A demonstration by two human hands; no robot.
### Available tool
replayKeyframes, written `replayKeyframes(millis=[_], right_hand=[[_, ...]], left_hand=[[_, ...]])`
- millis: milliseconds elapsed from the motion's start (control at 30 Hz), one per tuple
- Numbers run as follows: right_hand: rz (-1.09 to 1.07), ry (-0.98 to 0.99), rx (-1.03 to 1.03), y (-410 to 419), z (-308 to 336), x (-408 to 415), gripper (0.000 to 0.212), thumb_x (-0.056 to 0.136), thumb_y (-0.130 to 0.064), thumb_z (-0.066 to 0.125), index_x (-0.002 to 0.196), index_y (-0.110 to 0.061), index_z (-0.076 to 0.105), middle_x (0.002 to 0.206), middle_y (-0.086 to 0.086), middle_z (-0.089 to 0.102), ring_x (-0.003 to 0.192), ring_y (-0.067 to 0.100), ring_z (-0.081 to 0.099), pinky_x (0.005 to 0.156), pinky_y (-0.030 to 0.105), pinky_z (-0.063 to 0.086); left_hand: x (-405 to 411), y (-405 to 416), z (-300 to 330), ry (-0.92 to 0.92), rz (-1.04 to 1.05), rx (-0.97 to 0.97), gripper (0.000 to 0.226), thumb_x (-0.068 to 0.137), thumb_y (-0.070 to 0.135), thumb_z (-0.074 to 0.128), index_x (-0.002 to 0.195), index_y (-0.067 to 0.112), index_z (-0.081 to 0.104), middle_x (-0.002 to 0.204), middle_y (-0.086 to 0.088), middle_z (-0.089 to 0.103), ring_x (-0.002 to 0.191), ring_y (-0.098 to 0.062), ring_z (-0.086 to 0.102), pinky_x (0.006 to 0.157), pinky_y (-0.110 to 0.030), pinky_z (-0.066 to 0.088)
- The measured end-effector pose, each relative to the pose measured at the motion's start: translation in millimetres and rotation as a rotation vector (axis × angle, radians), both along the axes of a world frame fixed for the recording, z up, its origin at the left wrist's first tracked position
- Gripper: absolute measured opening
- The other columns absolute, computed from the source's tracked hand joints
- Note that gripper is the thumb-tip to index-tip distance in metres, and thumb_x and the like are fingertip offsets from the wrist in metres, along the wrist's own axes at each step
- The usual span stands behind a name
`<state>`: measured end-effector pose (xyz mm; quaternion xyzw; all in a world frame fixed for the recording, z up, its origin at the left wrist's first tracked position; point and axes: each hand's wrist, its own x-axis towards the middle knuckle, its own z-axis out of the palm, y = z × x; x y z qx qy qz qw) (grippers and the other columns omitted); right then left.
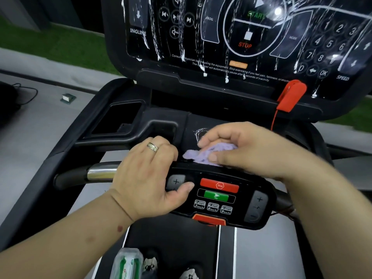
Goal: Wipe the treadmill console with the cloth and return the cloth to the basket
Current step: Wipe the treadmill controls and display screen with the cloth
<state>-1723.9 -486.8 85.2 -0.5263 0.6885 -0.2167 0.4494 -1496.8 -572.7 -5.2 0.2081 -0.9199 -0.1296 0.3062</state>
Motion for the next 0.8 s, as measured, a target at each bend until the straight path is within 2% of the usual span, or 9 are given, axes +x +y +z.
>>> replayKeyframes(millis=[67,133,267,300,400,567,633,733,800], right_hand=[[0.022,-0.043,0.096,10,7,-19,0.024,0.090,-0.016,0.074,0.106,-0.033,0.073,0.102,-0.005,0.077,0.099,0.026,0.072,0.093,0.050,0.056],[0.009,-0.040,0.101,14,8,-25,0.024,0.089,-0.017,0.075,0.104,-0.035,0.074,0.101,-0.002,0.077,0.099,0.033,0.072,0.094,0.062,0.053],[0.017,0.021,-0.073,-16,0,24,0.022,0.090,-0.017,0.072,0.103,-0.035,0.072,0.100,-0.016,0.074,0.095,0.003,0.069,0.093,0.038,0.055],[0.038,0.017,-0.106,-24,-1,38,0.021,0.090,-0.017,0.072,0.103,-0.034,0.072,0.100,-0.017,0.074,0.096,0.000,0.068,0.094,0.037,0.054],[0.091,0.020,-0.113,-32,1,48,0.021,0.092,-0.016,0.071,0.106,-0.030,0.070,0.100,-0.014,0.074,0.095,0.003,0.069,0.094,0.039,0.055],[0.093,-0.037,0.096,-10,14,1,0.026,0.092,-0.009,0.069,0.112,-0.024,0.061,0.104,-0.010,0.077,0.093,0.015,0.073,0.091,0.043,0.057],[0.072,-0.030,0.052,-16,11,13,0.024,0.092,-0.011,0.070,0.108,-0.025,0.061,0.098,-0.012,0.077,0.086,0.012,0.072,0.083,0.041,0.058],[0.066,0.000,-0.048,-35,2,46,0.021,0.091,-0.013,0.070,0.106,-0.025,0.062,0.094,-0.013,0.076,0.089,0.006,0.071,0.088,0.037,0.056],[0.095,0.037,-0.045,-39,3,49,0.022,0.091,-0.015,0.070,0.108,-0.026,0.062,0.096,-0.013,0.076,0.088,0.004,0.070,0.085,0.032,0.057]], left_hand=[[0,0,-1,0.014,0.002,0.004,0.051,0.079,0.056,0.065,0.094,0.010,0.050,0.090,-0.006,0.053,0.077,-0.026,0.053,0.068,-0.041,0.045],[0,0,-1,0.030,0.009,0.012,0.049,0.080,0.055,0.064,0.096,0.012,0.047,0.091,-0.006,0.052,0.078,-0.024,0.051,0.069,-0.038,0.043],[1,1,-1,0.064,0.025,0.033,0.047,0.081,0.053,0.060,0.100,0.013,0.044,0.094,-0.009,0.050,0.076,-0.023,0.048,0.067,-0.034,0.041],[1,1,-1,0.070,0.028,0.037,0.047,0.081,0.052,0.060,0.102,0.013,0.044,0.095,-0.010,0.050,0.076,-0.024,0.049,0.066,-0.034,0.041],[2,1,-2,0.084,0.048,0.052,0.049,0.081,0.053,0.059,0.103,0.013,0.042,0.098,-0.012,0.049,0.074,-0.026,0.050,0.064,-0.031,0.039],[2,0,-6,0.100,0.055,0.075,0.051,0.078,0.052,0.065,0.104,0.014,0.041,0.103,-0.005,0.041,0.077,-0.023,0.047,0.068,-0.025,0.034],[2,0,-6,0.099,0.044,0.069,0.052,0.078,0.052,0.065,0.104,0.014,0.041,0.102,-0.007,0.042,0.080,-0.024,0.048,0.069,-0.027,0.037],[1,0,-4,0.104,0.039,0.051,0.050,0.079,0.052,0.063,0.103,0.013,0.041,0.102,-0.006,0.042,0.081,-0.024,0.049,0.068,-0.027,0.039],[2,1,-2,0.104,0.044,0.045,0.050,0.079,0.052,0.062,0.102,0.014,0.042,0.102,-0.005,0.041,0.079,-0.022,0.047,0.069,-0.024,0.035]])
